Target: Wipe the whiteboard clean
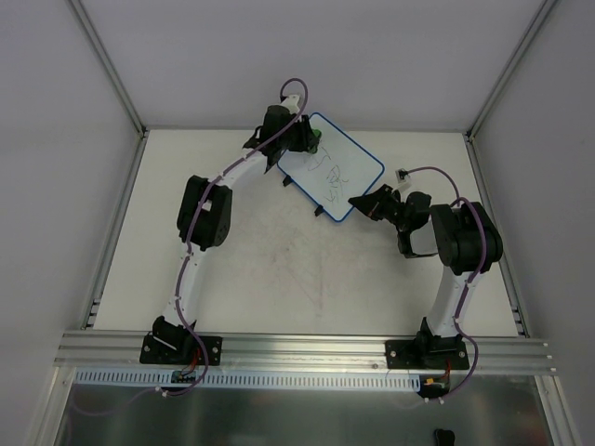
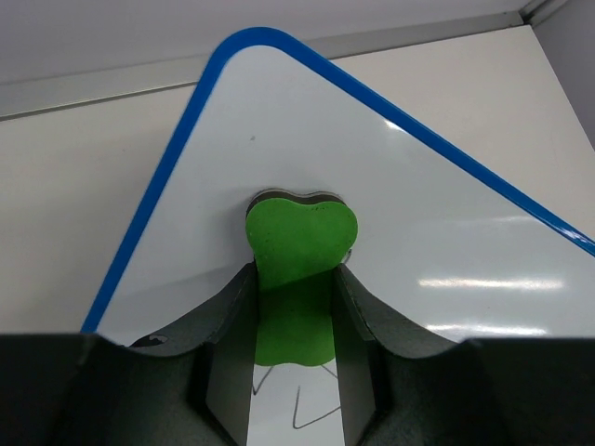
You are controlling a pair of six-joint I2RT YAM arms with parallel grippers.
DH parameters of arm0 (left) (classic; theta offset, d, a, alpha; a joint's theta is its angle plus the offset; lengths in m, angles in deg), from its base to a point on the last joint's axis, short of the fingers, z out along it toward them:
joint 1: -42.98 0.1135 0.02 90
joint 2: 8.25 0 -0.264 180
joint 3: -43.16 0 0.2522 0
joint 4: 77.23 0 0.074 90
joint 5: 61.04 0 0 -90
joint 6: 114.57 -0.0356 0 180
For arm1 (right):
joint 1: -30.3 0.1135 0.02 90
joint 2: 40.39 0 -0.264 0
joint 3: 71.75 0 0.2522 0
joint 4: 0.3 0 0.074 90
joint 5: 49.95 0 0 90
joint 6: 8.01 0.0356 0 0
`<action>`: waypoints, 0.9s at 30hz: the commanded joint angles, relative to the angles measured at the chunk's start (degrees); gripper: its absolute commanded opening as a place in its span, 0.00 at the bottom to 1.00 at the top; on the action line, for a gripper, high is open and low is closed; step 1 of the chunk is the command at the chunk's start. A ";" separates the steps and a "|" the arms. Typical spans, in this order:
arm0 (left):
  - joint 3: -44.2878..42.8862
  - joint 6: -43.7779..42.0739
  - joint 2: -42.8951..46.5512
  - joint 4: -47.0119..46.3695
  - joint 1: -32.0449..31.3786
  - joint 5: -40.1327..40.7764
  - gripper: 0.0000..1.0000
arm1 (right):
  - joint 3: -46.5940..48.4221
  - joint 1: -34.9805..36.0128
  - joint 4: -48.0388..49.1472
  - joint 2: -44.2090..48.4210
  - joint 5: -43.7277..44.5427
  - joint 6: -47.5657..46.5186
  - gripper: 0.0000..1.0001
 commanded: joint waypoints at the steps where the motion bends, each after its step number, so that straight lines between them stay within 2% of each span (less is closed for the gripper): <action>1: -0.04 -1.83 1.14 1.75 -3.45 -4.55 0.00 | 1.72 0.69 13.37 1.57 -0.83 -1.42 0.04; 4: 1.98 -4.02 2.54 1.84 -4.86 -8.69 0.00 | 1.72 0.69 13.37 1.66 -0.91 -1.51 0.04; 10: 1.63 -10.27 3.08 6.67 -8.46 -9.40 0.00 | 1.37 0.69 13.37 2.09 -0.91 -1.78 0.04; 15: 1.55 -10.01 3.17 7.03 -8.56 -0.98 0.00 | 1.46 0.77 13.37 1.92 -1.00 -1.78 0.03; 19: 1.81 -5.89 2.82 7.03 -5.57 2.73 0.00 | 1.19 0.69 13.37 2.01 -0.91 -1.95 0.03; 23: 1.46 -1.58 2.02 7.03 0.39 0.11 0.00 | 1.19 0.77 13.37 2.18 -0.91 -1.86 0.03; 27: 3.56 -0.08 2.55 7.03 2.78 -0.78 0.00 | 1.28 0.77 13.37 2.10 -0.91 -1.86 0.03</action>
